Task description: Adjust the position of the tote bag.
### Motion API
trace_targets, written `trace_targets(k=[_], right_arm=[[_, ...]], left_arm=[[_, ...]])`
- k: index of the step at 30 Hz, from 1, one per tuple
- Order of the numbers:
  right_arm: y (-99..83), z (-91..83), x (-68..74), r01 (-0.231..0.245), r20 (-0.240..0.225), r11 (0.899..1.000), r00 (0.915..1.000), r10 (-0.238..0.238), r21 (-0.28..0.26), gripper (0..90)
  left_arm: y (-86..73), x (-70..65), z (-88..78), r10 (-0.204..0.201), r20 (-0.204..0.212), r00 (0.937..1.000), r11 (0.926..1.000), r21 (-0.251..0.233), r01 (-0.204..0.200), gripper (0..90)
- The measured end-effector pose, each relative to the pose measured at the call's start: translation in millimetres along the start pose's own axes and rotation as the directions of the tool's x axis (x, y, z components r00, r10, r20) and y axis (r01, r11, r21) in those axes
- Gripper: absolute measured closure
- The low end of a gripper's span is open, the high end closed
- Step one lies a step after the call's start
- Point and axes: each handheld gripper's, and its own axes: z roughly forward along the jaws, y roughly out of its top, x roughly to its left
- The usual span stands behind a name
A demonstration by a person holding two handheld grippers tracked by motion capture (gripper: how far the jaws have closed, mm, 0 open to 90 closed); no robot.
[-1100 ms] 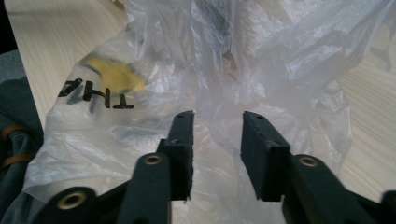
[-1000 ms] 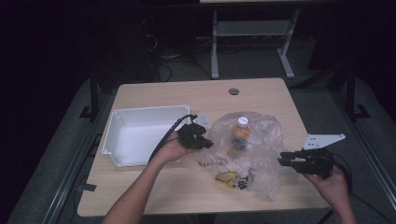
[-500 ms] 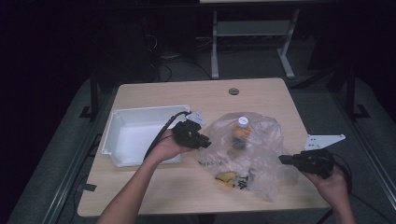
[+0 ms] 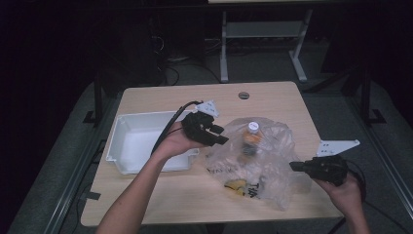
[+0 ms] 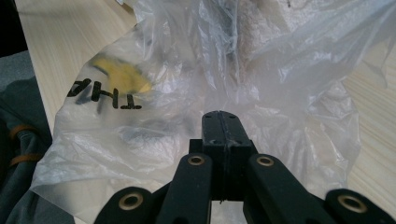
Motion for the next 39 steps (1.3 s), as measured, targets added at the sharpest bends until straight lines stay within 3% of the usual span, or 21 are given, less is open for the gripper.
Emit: trace_targets(k=[4, 6, 11, 14, 15, 19, 22, 32, 39], right_arm=[[1.7, -0.4, 1.9, 0.004, -0.002, 1.000, 1.0000, -0.004, -0.007, 89.6], [2.4, -1.1, 3.0, 0.013, -0.001, 1.000, 0.9999, -0.013, -0.008, 89.7], [0.4, -3.9, 3.1, 0.006, 0.002, 1.000, 1.0000, -0.006, -0.016, 89.7], [-0.7, -5.4, 2.8, 0.004, 0.000, 1.000, 1.0000, -0.004, -0.020, 89.7], [-1.0, -6.0, 2.7, 0.005, 0.001, 1.000, 1.0000, -0.005, -0.024, 89.6], [-0.1, -10.3, 4.2, 0.015, 0.008, 0.999, 0.9999, -0.014, -0.037, 89.6], [-0.2, -16.0, 5.5, 0.012, 0.013, 0.999, 0.9998, -0.012, -0.052, 89.6], [-5.0, -30.6, 4.2, -0.007, 0.042, 0.995, 0.9991, 0.011, -0.103, 82.5], [-7.4, -33.2, 0.6, -0.031, 0.069, 0.993, 0.9969, 0.038, -0.111, 66.0]], left_arm=[[14.2, 0.5, 6.4, 0.007, -0.013, 0.9999, 0.9999, -0.008, -0.007, 46.9], [19.5, 1.9, 13.0, 0.008, -0.015, 0.9999, 1.0000, 0.005, -0.008, 43.1], [26.1, 7.2, 34.5, 0.015, -0.022, 0.9996, 0.9986, 0.051, -0.014, 43.9], [26.8, 8.5, 43.3, 0.033, -0.021, 0.9992, 0.9964, 0.079, -0.032, 50.5], [26.9, 9.0, 45.6, 0.054, -0.025, 0.9982, 0.9940, 0.097, -0.051, 56.6], [27.3, 8.4, 51.7, 0.062, -0.037, 0.9974, 0.9909, 0.122, -0.057, 77.9], [24.6, 9.4, 51.5, 0.067, -0.055, 0.9962, 0.9904, 0.125, -0.060, 86.9], [5.0, 14.1, 45.7, 0.024, -0.077, 0.9968, 0.9910, 0.133, -0.013, 89.6], [-10.1, 17.7, 49.1, -0.014, -0.090, 0.9959, 0.9880, 0.152, 0.028, 89.6]])
